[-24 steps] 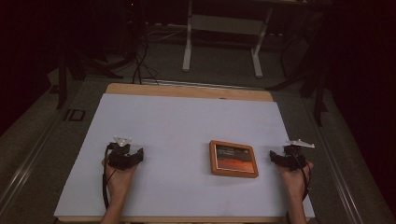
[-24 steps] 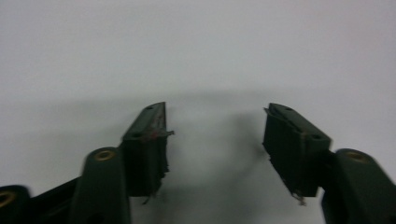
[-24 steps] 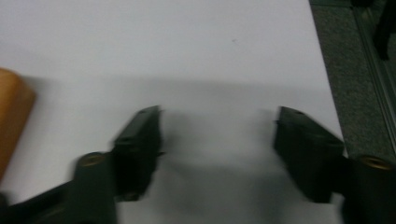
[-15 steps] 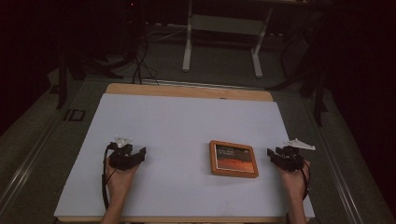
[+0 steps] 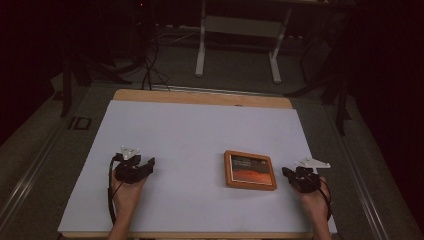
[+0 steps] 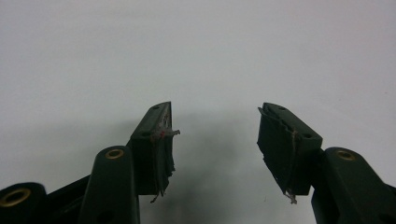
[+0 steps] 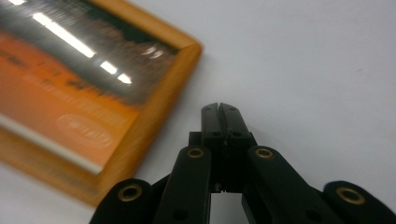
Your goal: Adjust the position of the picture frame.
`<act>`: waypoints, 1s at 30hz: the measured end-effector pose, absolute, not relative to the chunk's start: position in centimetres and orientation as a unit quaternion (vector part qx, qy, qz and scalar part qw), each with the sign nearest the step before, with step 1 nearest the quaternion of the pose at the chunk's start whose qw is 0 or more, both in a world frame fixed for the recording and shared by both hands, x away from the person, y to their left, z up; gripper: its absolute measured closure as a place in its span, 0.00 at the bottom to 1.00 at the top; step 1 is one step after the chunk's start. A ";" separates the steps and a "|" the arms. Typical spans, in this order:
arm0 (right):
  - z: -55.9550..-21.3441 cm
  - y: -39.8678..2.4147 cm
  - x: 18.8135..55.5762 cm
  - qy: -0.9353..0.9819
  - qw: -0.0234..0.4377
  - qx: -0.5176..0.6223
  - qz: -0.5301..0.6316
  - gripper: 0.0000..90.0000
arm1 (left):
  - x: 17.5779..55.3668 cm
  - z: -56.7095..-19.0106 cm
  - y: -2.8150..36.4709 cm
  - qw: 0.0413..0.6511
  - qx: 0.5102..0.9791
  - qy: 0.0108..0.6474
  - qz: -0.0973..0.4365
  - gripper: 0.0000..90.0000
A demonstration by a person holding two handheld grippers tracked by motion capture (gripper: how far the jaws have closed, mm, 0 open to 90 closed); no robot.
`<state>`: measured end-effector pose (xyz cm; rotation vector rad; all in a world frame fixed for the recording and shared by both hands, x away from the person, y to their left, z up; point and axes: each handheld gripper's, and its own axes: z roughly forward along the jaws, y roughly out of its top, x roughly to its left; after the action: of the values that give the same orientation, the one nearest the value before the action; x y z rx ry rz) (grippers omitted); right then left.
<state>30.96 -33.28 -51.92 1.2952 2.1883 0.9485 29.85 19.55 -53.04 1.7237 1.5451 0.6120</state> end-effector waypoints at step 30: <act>-53.1 -31.2 28.1 0.833 0.144 0.416 0.335 1.00 | 30.0 -53.3 19.6 0.356 0.670 0.608 0.233 0.50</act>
<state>28.06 -31.18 -53.06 1.1996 2.4010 0.9671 30.04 19.63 -53.31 1.7292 1.5707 0.6027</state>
